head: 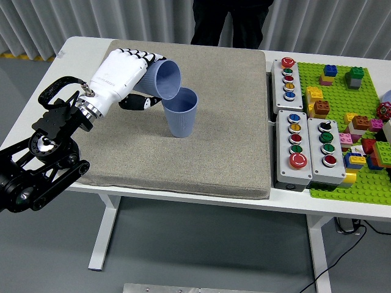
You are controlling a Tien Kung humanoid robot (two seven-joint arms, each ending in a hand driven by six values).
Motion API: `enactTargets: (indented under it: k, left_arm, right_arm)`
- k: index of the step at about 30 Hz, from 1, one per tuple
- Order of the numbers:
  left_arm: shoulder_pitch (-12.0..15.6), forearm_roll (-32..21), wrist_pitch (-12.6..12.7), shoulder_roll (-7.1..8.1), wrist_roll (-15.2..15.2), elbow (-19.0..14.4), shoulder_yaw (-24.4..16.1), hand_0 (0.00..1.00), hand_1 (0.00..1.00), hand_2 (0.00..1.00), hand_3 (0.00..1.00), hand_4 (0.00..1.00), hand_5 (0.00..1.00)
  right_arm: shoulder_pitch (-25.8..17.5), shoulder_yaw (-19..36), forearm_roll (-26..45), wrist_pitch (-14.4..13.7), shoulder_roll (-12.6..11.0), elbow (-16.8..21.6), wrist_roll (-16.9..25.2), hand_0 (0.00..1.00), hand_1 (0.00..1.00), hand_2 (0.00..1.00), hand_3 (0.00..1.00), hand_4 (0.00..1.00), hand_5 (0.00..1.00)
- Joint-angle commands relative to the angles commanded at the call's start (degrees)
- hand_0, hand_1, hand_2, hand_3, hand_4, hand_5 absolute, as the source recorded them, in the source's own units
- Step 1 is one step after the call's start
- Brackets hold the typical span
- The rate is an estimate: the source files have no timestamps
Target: Pick cup pour cup place
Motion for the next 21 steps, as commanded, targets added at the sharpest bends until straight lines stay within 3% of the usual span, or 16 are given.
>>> enactTargets:
  k: [5, 21]
  left_arm:
    - [-0.7, 2.1, 0.6, 0.43, 2.2, 0.5, 1.3, 0.54, 0.512, 0.542, 0.592, 0.581, 0.058]
    - [-3.0, 2.4, 1.6, 1.88, 4.3, -0.1, 4.8, 0.544, 0.513, 0.542, 0.59, 0.571, 0.044]
  right_arm:
    - [-0.3, 0.0, 0.0, 0.0, 0.0, 0.0, 0.0, 0.696, 0.687, 0.622, 0.603, 0.078, 0.233]
    - [-0.1, -0.1, 0.3, 0.0, 0.0, 0.0, 0.0, 0.696, 0.686, 0.621, 0.603, 0.077, 0.234]
